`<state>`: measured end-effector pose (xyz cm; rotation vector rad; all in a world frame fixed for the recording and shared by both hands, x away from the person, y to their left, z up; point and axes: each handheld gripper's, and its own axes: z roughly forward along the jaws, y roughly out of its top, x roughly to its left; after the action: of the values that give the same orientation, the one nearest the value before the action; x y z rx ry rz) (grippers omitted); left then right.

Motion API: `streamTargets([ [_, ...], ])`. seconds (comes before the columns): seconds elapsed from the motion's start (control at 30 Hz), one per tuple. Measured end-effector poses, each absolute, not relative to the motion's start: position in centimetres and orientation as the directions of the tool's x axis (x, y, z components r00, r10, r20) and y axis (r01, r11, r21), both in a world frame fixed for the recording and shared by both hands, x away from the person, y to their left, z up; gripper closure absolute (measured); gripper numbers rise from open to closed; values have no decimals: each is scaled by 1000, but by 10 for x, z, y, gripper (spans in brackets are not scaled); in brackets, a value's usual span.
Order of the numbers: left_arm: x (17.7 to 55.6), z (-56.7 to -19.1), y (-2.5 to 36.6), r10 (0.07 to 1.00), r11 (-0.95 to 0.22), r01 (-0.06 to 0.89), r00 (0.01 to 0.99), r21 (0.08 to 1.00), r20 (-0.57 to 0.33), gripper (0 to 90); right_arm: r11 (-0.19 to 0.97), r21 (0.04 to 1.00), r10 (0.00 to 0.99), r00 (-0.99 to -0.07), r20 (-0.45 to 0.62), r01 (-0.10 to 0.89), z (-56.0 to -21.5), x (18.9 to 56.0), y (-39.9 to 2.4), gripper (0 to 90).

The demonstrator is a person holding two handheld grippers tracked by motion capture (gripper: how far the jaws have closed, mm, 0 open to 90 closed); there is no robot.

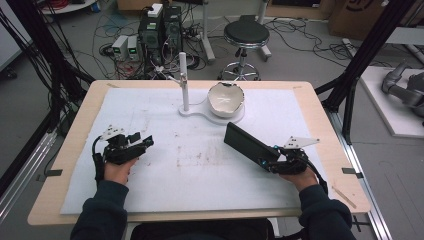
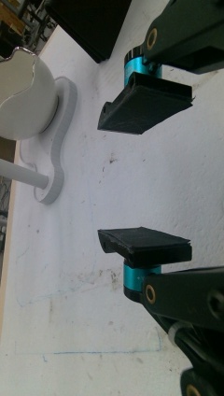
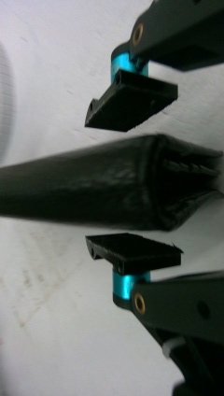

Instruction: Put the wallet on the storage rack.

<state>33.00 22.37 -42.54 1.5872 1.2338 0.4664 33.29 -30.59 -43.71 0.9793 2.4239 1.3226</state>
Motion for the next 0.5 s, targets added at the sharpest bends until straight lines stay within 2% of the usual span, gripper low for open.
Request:
streamTargets([
  [0.07, 330, -426, 224, 877, 49, 479, 400, 876, -267, 410, 377, 787, 647, -747, 153, 488, -441, 335, -306, 456],
  [0.17, 329, -426, 224, 878, 49, 480, 398, 876, -267, 411, 370, 797, 638, -754, 156, 477, -444, 335, -309, 561],
  [0.2, 329, -426, 224, 878, 50, 480, 397, 876, -268, 410, 377, 796, 631, -760, 152, 473, -444, 335, -310, 623],
  [0.23, 329, -426, 224, 878, 50, 481, 396, 876, -268, 411, 379, 803, 623, -768, 145, 459, -443, 334, -310, 731],
  [0.37, 330, -426, 225, 880, 54, 478, 393, 877, -269, 411, 381, 807, 622, -771, 139, 452, -441, 333, -310, 744],
  [0.5, 329, -426, 226, 881, 55, 482, 389, 875, -269, 411, 319, 858, 617, -775, 134, 402, -427, 328, -313, 743],
])
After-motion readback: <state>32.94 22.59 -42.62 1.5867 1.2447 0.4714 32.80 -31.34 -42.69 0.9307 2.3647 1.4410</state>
